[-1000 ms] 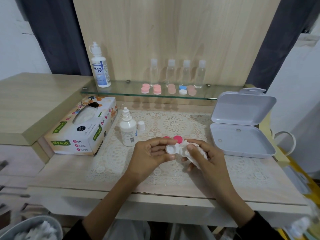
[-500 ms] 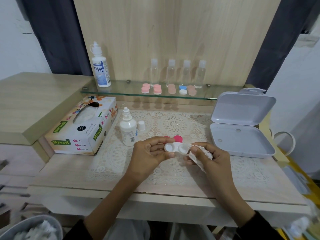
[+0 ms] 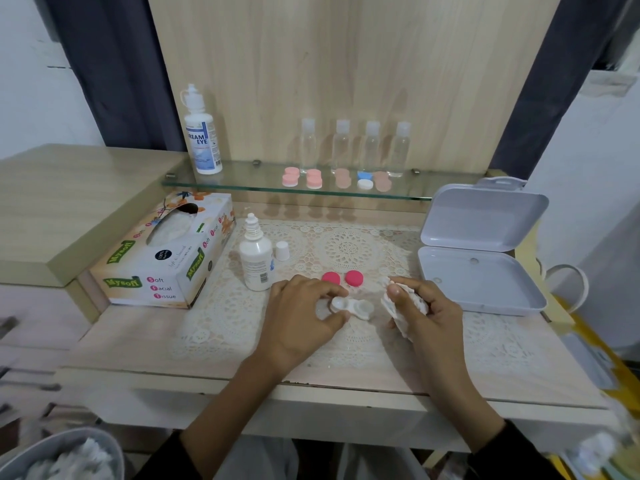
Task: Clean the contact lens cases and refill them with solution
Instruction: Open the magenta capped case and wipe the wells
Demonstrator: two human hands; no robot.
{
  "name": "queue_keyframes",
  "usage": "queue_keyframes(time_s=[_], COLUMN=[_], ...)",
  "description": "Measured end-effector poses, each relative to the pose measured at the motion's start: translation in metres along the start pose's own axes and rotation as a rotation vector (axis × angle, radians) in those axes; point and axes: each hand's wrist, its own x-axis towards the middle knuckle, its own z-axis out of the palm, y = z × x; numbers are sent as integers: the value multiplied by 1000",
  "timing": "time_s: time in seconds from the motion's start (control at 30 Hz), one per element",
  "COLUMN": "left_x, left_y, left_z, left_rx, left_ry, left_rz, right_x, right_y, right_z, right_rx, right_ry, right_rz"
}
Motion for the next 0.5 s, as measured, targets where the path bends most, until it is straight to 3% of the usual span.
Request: queue_keyframes(time_s=[0.13, 0.3, 0.5], left_x=[2, 5, -23], left_y=[3, -2, -22], left_z=[-6, -24, -53], left_rx=[40, -86, -203], left_ry=[-27, -119, -33], left_rz=[15, -29, -23], right_x=[-2, -4, -16], right_y=[-4, -8, -18], right_z=[3, 6, 30], right_rx=[-46, -176, -143], right_ry=[-41, -118, -205], right_rz=[-88, -206, -227])
